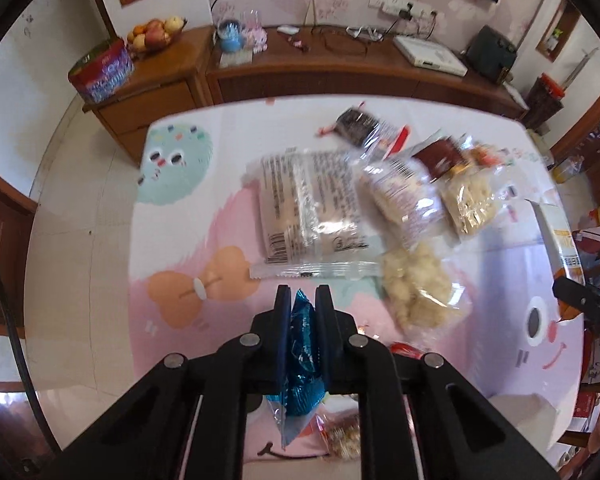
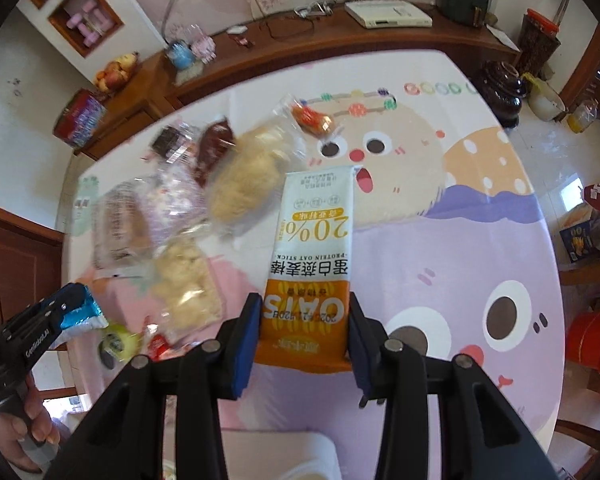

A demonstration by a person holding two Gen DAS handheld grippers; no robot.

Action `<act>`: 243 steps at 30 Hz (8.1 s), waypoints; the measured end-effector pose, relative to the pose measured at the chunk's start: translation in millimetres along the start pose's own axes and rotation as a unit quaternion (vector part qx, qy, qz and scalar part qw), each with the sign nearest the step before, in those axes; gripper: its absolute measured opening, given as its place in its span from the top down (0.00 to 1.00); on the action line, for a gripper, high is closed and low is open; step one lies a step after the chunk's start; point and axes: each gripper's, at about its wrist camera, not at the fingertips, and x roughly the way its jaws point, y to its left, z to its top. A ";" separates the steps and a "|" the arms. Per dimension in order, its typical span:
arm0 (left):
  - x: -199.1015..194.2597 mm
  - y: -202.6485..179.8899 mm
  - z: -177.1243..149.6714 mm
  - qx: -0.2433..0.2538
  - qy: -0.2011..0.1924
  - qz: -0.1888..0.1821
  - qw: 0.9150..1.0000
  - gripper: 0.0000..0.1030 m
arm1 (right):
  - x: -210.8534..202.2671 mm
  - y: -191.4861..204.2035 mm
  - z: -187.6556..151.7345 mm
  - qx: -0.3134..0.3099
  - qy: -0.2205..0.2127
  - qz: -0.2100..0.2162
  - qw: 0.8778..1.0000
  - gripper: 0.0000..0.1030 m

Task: Organize snacks
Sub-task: 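Move both snacks over the white tray and release them inside, then grasp the green pineapple-cake pack with the left tool while the right tool grasps a red candy bag, then carry both snacks to the white tray and open both tools, then move both tools back toward the remaining snacks on the table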

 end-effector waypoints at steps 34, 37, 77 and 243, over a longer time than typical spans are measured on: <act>-188.9 -6.6 -185.1 -0.001 -0.080 -0.090 0.993 0.90 | -164.6 97.7 -205.8 -0.214 -0.092 0.039 0.972 0.60; -182.1 -12.5 -193.8 -0.005 -0.077 -0.062 0.995 0.79 | -161.8 96.3 -212.5 -0.231 -0.077 0.040 0.969 0.59; -229.9 -30.5 -267.1 -0.039 -0.121 0.012 0.992 0.18 | -176.5 63.0 -256.0 -0.214 -0.067 0.080 0.971 0.51; -222.3 -52.3 -270.6 -0.035 -0.126 0.086 0.988 0.13 | -192.3 51.9 -245.7 -0.151 -0.100 0.044 0.982 0.49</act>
